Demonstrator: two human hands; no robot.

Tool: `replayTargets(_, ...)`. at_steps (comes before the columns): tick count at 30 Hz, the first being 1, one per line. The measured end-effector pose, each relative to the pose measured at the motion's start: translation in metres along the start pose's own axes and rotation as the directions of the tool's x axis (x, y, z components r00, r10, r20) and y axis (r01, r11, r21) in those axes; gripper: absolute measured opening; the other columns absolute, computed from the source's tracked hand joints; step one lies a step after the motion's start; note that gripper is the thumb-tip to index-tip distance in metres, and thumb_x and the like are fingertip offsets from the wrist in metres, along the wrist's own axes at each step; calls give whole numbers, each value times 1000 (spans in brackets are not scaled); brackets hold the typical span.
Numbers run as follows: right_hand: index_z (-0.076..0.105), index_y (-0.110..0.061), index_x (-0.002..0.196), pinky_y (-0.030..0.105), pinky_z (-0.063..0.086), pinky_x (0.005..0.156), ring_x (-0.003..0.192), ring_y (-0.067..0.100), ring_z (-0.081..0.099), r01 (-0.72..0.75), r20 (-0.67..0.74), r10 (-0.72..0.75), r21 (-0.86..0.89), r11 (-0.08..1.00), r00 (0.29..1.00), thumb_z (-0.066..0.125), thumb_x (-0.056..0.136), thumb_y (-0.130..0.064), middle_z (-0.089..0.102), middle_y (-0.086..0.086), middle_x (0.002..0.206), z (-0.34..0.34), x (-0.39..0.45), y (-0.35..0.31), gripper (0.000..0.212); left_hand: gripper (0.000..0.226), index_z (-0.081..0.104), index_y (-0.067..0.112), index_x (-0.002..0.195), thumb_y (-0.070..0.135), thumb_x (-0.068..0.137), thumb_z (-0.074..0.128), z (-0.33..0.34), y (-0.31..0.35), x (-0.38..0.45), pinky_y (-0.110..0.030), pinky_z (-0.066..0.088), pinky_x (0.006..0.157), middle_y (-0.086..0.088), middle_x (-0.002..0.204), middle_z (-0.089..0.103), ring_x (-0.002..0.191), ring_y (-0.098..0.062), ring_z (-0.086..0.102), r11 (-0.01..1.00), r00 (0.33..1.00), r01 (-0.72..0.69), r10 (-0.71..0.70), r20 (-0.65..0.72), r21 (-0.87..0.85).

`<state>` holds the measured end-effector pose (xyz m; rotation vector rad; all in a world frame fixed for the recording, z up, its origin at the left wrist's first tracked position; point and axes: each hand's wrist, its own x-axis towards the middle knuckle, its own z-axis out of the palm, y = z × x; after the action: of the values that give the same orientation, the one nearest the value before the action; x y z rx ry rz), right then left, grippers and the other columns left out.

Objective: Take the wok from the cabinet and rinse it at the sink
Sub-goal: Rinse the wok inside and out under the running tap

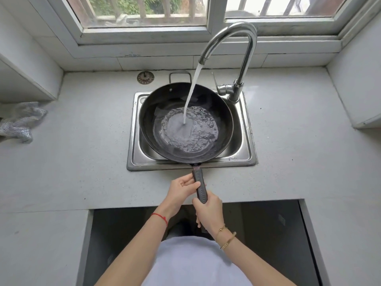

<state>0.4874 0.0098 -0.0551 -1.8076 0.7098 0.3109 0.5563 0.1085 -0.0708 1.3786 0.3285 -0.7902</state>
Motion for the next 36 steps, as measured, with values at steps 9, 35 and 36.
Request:
replayTargets(9,55,-10,83,25,43,33,35,18,53,-20,41,22,-35,999,999,55,91,-12,56,12,61,2,4,5,8,40,57,9,130,-1,92,61,-1,1,3,-26,57,89,-6,116,72,106,-20,71,999,999,31,-30,24,-33)
replayTargets(35,60,-10,94,27,53,42,41,16,56,-172,198,148,113,979,969,59,97,-22,61,7,60,-2,12,6,12,44,54,1,134,-3,91,60,8,-1,-1,-19,57,77,-10,122,69,103,-15,71,997,999,49,-50,-16,-57)
replayTargets(36,59,-11,93,26,52,42,41,16,57,-178,210,152,113,977,966,59,97,-23,61,7,60,-2,11,6,12,44,53,1,135,-4,91,60,8,-1,-1,-20,57,78,-10,123,68,103,-15,70,997,999,48,-49,-14,-58)
